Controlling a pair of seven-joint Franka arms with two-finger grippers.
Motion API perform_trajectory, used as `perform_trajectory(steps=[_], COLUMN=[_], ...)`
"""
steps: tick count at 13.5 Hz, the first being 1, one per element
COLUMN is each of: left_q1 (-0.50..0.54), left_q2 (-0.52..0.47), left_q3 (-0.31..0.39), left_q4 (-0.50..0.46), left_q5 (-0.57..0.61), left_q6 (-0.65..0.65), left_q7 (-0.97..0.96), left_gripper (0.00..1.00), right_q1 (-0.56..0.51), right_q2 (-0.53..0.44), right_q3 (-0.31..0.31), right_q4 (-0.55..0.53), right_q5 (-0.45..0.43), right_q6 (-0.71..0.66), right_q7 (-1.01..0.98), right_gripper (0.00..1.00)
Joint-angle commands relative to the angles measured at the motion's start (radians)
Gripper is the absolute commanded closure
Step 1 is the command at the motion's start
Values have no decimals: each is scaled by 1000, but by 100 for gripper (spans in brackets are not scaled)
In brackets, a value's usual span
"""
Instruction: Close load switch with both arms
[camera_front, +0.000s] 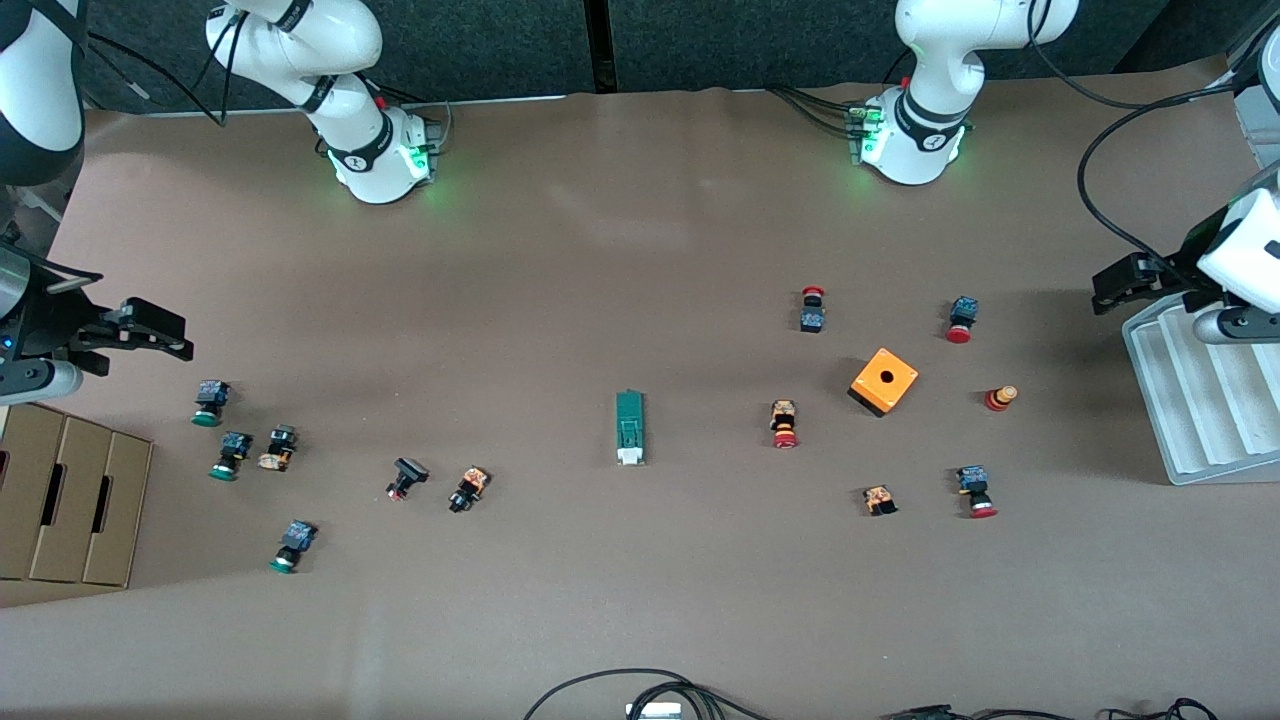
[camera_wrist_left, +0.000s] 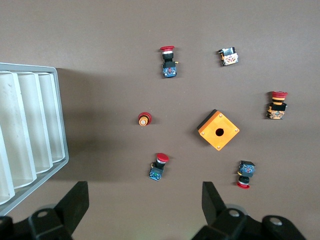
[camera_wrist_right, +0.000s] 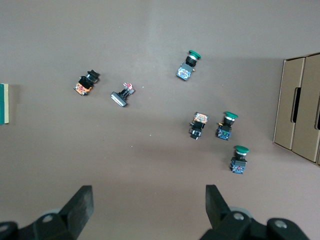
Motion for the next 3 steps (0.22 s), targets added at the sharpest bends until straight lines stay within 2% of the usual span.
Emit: perform_trajectory(steps=[1,3], left_q1=[0,2], left_q2=[-6,-6], left_q3=[5,5], left_q4=[4,6], left_q5=[-13,-13], left_q6=[2,2], left_q7=[15,15], left_gripper=[0,0], right_q1=[-5,-5], right_q2=[3,3], right_q3=[-3,-15], right_q4=[12,12], right_q5=[21,25], right_q6=[-21,-20], right_q7=[-6,-5], right_gripper=[0,0])
